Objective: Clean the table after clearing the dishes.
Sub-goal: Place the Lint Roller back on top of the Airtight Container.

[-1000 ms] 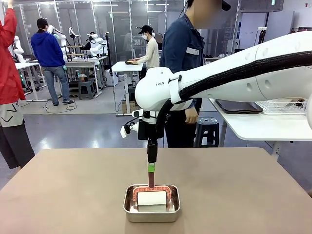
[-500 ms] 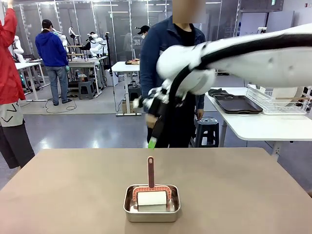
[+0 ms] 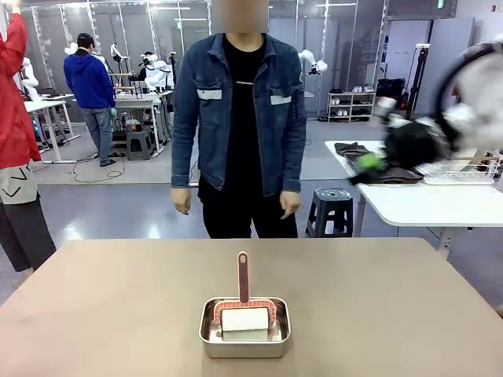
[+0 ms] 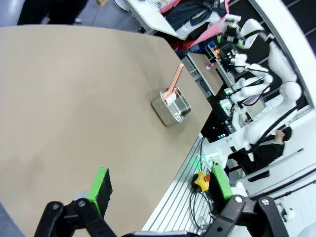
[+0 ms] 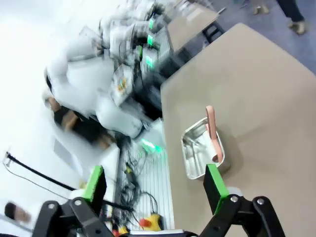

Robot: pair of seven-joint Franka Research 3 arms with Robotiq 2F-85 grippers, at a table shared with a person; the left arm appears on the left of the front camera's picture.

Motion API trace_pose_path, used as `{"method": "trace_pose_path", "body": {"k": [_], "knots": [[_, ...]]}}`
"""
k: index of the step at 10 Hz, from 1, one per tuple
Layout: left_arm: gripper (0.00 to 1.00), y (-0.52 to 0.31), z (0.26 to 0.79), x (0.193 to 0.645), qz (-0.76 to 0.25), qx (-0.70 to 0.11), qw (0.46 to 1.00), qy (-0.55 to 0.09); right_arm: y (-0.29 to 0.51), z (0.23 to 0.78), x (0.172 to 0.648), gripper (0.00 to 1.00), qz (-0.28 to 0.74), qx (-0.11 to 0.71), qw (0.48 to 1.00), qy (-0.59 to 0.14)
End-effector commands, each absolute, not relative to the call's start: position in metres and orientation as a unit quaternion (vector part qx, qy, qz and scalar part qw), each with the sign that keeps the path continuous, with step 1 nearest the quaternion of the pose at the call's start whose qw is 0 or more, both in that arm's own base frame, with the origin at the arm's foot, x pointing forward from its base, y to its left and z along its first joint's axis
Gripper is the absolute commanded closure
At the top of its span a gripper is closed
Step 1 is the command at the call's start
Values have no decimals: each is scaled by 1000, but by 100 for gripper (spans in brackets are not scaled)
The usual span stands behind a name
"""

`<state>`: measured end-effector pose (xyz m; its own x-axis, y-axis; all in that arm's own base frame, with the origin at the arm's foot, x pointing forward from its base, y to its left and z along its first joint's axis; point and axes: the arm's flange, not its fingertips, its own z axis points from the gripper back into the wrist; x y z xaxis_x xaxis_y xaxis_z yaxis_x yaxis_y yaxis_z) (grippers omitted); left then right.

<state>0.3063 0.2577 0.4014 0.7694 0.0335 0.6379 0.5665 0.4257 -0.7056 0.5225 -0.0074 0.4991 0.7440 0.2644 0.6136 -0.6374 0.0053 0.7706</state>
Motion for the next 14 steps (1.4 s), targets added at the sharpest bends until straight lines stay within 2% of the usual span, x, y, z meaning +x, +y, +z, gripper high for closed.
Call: {"method": "trace_pose_path", "body": {"k": [1, 2, 3, 6, 10, 14], "knots": [[0, 258, 404, 301, -169, -508, 792, -294, -80, 460, 470, 0, 75, 705, 652, -267], [0, 258, 404, 301, -169, -508, 792, -294, -130, 439, 444, 0, 52, 708, 651, -269], [0, 258, 404, 301, -169, -508, 792, -294, -181, 414, 408, 0, -18, 700, 648, -298], [0, 258, 404, 301, -169, -508, 792, -294, -235, 354, 326, 0, -121, 679, 655, -308], [0, 258, 404, 301, -169, -508, 792, -294, -250, 325, 305, 0, -137, 677, 657, -302], [0, 258, 404, 301, -169, -508, 792, -294, -250, 325, 305, 0, -137, 677, 657, -302]]}}
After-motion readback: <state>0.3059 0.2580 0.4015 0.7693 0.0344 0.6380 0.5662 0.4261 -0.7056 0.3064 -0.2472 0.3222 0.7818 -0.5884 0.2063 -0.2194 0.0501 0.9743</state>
